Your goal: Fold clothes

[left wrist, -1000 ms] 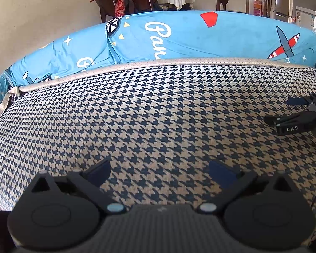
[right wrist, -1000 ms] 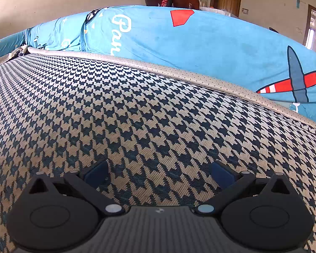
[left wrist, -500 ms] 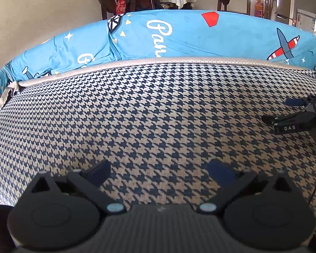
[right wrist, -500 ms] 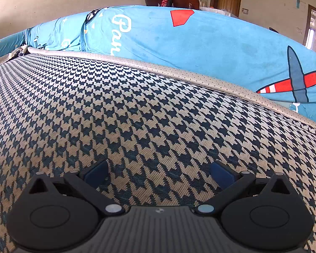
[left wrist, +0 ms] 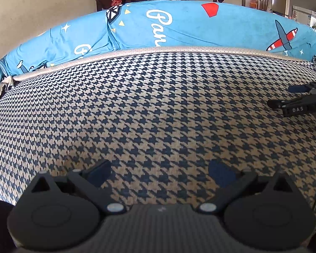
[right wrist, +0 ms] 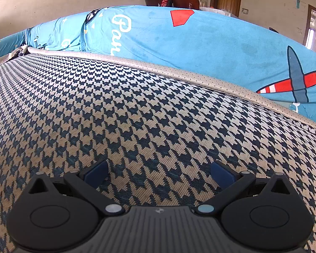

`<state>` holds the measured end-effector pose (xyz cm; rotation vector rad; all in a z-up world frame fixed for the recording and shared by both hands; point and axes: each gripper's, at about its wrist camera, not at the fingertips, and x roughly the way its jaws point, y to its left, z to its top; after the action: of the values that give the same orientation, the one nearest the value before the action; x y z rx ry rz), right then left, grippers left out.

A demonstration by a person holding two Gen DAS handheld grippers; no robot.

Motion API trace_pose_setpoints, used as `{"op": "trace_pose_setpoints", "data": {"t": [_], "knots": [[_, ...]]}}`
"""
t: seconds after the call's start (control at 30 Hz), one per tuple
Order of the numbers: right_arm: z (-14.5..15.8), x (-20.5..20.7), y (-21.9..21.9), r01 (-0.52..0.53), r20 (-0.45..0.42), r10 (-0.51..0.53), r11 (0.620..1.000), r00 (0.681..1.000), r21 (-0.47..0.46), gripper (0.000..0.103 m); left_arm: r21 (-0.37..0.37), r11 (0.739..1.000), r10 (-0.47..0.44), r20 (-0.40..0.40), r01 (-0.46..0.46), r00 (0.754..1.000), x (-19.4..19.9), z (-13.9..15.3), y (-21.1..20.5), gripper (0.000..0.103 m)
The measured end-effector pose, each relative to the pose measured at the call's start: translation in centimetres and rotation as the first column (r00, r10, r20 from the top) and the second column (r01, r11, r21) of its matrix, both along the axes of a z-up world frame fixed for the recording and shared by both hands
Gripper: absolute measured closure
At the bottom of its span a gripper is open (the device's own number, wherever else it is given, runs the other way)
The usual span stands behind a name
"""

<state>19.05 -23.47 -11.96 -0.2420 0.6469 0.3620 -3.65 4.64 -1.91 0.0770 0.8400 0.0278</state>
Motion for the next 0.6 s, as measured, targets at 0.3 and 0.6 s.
{"op": "trace_pose_setpoints", "data": {"t": [0.3, 0.6], "knots": [[0.0, 0.0, 0.0, 0.001, 0.0, -0.001, 1.0, 1.0, 0.0, 0.0, -0.021, 0.999, 0.024, -0.008, -0.025, 1.0, 0.1, -0.9, 1.5, 0.0], [0.0, 0.1, 0.0, 0.0, 0.0, 0.0, 1.0, 1.0, 0.0, 0.0, -0.028, 0.998, 0.048, -0.046, -0.05, 0.998, 1.0, -2.6, 1.6, 0.0]]}}
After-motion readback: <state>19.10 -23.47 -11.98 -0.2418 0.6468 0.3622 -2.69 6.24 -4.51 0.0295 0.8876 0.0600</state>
